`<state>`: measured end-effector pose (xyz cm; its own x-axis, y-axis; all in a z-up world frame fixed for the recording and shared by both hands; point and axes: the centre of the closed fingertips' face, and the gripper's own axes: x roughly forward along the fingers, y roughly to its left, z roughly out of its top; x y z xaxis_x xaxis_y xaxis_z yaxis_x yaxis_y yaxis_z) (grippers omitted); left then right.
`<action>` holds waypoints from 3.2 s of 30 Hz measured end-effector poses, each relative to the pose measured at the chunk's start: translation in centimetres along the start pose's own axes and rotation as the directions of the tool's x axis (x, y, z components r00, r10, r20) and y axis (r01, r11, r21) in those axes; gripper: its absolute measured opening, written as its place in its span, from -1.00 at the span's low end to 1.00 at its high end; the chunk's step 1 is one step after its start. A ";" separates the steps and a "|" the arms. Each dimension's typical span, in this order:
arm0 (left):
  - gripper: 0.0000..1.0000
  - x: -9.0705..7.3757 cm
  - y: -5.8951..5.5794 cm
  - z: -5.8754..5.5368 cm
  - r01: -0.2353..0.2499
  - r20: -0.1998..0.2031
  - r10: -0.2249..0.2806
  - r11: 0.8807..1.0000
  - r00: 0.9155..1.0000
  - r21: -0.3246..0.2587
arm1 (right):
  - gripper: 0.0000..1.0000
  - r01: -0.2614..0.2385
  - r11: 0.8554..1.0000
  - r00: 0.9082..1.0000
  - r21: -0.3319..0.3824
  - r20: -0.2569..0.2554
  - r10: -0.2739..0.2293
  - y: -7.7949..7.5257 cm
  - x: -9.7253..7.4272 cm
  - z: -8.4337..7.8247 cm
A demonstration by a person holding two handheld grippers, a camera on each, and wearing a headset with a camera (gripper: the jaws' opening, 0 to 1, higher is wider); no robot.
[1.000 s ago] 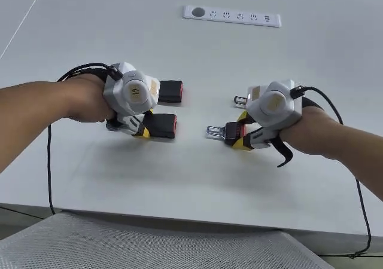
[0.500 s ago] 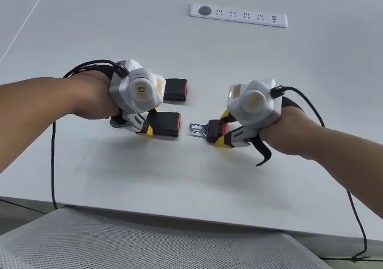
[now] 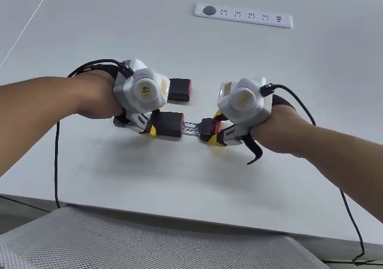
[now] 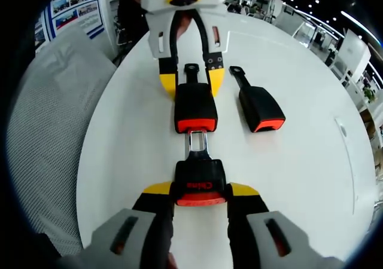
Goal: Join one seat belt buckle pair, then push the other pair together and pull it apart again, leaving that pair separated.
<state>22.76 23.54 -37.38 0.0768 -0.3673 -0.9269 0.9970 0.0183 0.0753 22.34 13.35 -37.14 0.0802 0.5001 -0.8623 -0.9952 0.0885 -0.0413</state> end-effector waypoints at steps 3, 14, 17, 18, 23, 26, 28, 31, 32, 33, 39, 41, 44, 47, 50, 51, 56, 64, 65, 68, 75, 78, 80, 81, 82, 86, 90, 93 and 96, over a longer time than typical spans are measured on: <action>-0.37 0.0 0.0 0.0 0.001 -0.002 -0.001 1.000 1.000 -0.003 | -0.33 0.001 1.000 1.000 -0.009 -0.013 -0.001 -0.1 -0.1 0.0; -0.37 0.0 0.0 0.1 -0.002 -0.006 0.002 1.000 1.000 -0.008 | -0.33 0.015 0.999 1.000 -0.036 -0.006 -0.015 -0.2 0.3 0.9; -0.37 -0.1 0.0 0.2 0.001 -0.003 -0.001 1.000 1.000 -0.002 | -0.33 0.006 0.999 1.000 -0.041 0.001 -0.006 -0.1 0.6 1.2; -0.37 -0.1 0.0 0.1 0.000 -0.003 0.000 1.000 1.000 -0.004 | -0.33 0.004 0.999 1.000 -0.044 -0.005 -0.004 -0.1 0.6 1.1; -0.38 0.0 0.1 0.1 0.000 -0.008 0.000 1.000 1.000 0.004 | -0.34 -0.007 1.000 1.000 -0.030 -0.005 0.007 -0.1 0.6 1.1; -0.38 0.1 0.2 0.1 0.001 0.000 -0.001 1.000 1.000 0.003 | -0.35 0.000 0.999 1.000 -0.034 -0.001 0.000 0.0 0.6 1.2; -0.38 0.1 0.2 0.1 0.004 0.004 -0.004 1.000 1.000 0.000 | -0.36 0.000 1.000 1.000 -0.027 0.007 0.000 -0.1 0.7 1.2; -0.38 0.1 0.1 0.2 0.005 -0.002 -0.005 1.000 1.000 0.009 | -0.36 0.005 1.000 1.000 -0.029 0.015 -0.004 -0.1 0.8 1.5; -0.38 0.1 0.1 0.2 0.005 -0.004 -0.005 1.000 1.000 0.014 | -0.36 0.004 1.000 1.000 -0.027 0.017 -0.004 0.0 0.8 1.6; -0.38 0.1 0.1 0.1 0.004 -0.004 -0.004 1.000 1.000 0.012 | -0.37 0.004 1.000 1.000 -0.026 0.022 -0.003 0.0 0.9 1.7; -0.38 0.1 0.1 0.1 0.002 -0.002 -0.002 1.000 1.000 0.013 | -0.37 0.002 0.999 1.000 -0.036 0.019 -0.001 -0.1 1.0 1.8; -0.39 0.1 0.1 0.1 0.000 -0.010 0.000 1.000 1.000 0.017 | -0.37 0.007 0.999 1.000 -0.051 0.008 -0.006 0.0 1.1 1.9; -0.39 0.1 0.0 0.1 -0.004 -0.014 0.005 1.000 1.000 0.021 | -0.37 0.012 0.997 1.000 -0.070 -0.002 -0.012 0.1 1.3 2.5; -0.39 0.0 0.0 0.1 -0.009 -0.008 0.009 1.000 1.000 0.005 | -0.38 0.013 0.998 1.000 -0.057 -0.001 -0.013 -0.1 1.5 2.5; -0.39 0.0 0.0 0.1 -0.008 -0.009 0.008 1.000 1.000 0.014 | -0.38 0.009 0.999 1.000 -0.041 0.011 -0.009 -0.1 1.5 2.7; -0.40 -0.1 0.0 0.2 -0.007 -0.010 0.008 0.999 1.000 0.031 | -0.38 0.009 0.999 1.000 -0.042 0.011 -0.008 0.0 1.6 2.9; -0.39 -0.1 0.4 0.2 -0.010 0.002 0.010 1.000 1.000 0.012 | -0.38 0.013 0.999 1.000 -0.048 0.004 -0.013 0.0 1.7 3.0; -0.39 -0.1 0.5 0.3 -0.007 0.003 0.007 1.000 1.000 0.008 | -0.38 0.017 0.999 1.000 -0.040 0.007 -0.017 0.3 1.6 3.1; -0.39 -0.1 0.4 0.3 -0.007 0.004 0.007 1.000 1.000 0.007 | -0.38 0.019 0.999 1.000 -0.041 0.007 -0.019 0.4 1.6 3.1; -0.39 -0.1 0.5 0.3 -0.007 0.003 0.007 1.000 1.000 -0.001 | -0.37 0.020 0.999 1.000 -0.038 0.008 -0.019 0.3 1.5 3.0; -0.40 0.0 0.4 -0.1 0.012 -0.023 -0.012 1.000 1.000 -0.003 | -0.37 0.018 0.998 1.000 -0.052 -0.005 -0.019 0.5 1.3 2.9; -0.40 0.0 0.3 -0.1 0.016 -0.017 -0.016 1.000 1.000 0.004 | -0.38 0.007 1.000 1.000 -0.029 0.012 -0.007 0.6 1.2 2.8; -0.40 0.0 0.3 -0.2 0.016 -0.016 -0.016 1.000 1.000 0.006 | -0.38 0.010 1.000 1.000 -0.030 0.014 -0.009 0.8 1.3 2.7; -0.40 0.0 0.3 -0.2 0.017 -0.016 -0.017 1.000 1.000 0.002 | -0.38 0.014 0.999 1.000 -0.035 0.014 -0.013 0.8 1.3 2.6; -0.40 0.0 0.3 -0.2 0.017 -0.015 -0.017 1.000 1.000 0.000 | -0.37 0.014 0.999 1.000 -0.034 0.018 -0.014 0.7 1.4 2.7; -0.40 -0.1 0.1 -0.2 0.017 -0.016 -0.017 1.000 1.000 -0.002 | -0.37 0.010 0.999 0.999 -0.042 0.040 -0.009 0.7 1.1 2.5; -0.41 -0.1 0.1 -0.2 0.015 -0.020 -0.015 1.000 1.000 -0.001 | -0.38 0.005 0.999 0.999 -0.051 0.042 -0.003 0.7 1.1 2.5; -0.41 -0.1 0.0 -0.2 0.013 -0.015 -0.013 1.000 1.000 -0.002 | -0.38 0.002 0.998 0.999 -0.058 0.044 0.000 0.7 1.1 2.4; -0.41 -0.1 0.0 -0.2 0.013 -0.019 -0.013 1.000 1.000 0.002 | -0.37 0.000 0.998 0.999 -0.057 0.038 0.002 0.7 1.1 2.4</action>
<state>22.76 23.72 -37.35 0.0638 -0.3495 -0.9348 0.9979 0.0113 0.0638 21.87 16.06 -36.90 0.0799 0.5324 -0.8427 -0.9968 0.0390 -0.0699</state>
